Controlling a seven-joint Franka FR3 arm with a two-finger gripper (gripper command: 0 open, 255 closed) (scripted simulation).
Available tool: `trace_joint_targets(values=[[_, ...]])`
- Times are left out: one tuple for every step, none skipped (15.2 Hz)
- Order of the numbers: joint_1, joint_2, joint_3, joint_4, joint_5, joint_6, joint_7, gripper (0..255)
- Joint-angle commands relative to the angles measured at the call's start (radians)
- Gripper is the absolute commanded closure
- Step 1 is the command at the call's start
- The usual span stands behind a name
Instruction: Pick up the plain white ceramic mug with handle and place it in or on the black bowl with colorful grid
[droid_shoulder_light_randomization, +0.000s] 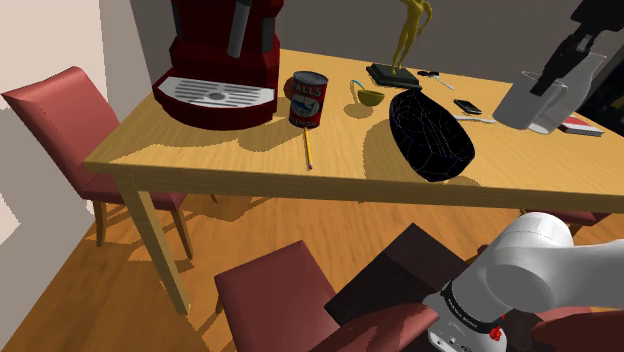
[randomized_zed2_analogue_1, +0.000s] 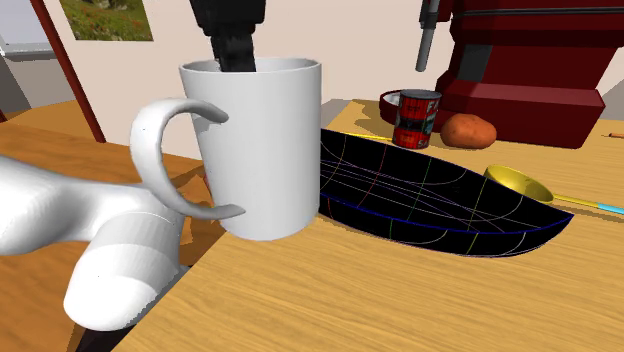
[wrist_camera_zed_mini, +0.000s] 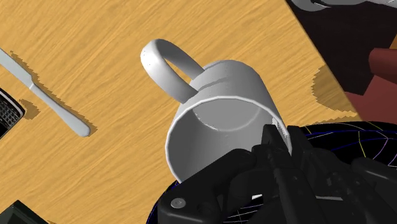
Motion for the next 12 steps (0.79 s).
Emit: trace_joint_targets(values=[[0.003,0.022,-0.001,0.042,0.002,-0.019,-0.005,255],[0.005,0.033,0.0,0.063,0.003,-0.03,-0.006,255],[0.006,0.044,0.0,0.086,0.005,-0.041,-0.008,255],[0.008,0.056,0.001,0.108,0.006,-0.052,-0.01,255],[0.01,0.067,0.001,0.131,0.007,-0.064,-0.012,255],[0.011,0.079,0.001,0.154,0.009,-0.075,-0.014,255],[0.013,0.091,0.001,0.178,0.01,-0.087,-0.016,255],[0.014,0.104,0.001,0.202,0.011,-0.098,-0.018,255],[0.016,0.116,0.001,0.227,0.012,-0.11,-0.02,255],[0.018,0.129,0.0,0.251,0.014,-0.122,-0.022,255],[0.018,0.135,0.0,0.263,0.014,-0.128,-0.023,255],[0.021,0.159,0.012,0.281,0.029,-0.125,-0.006,255]])
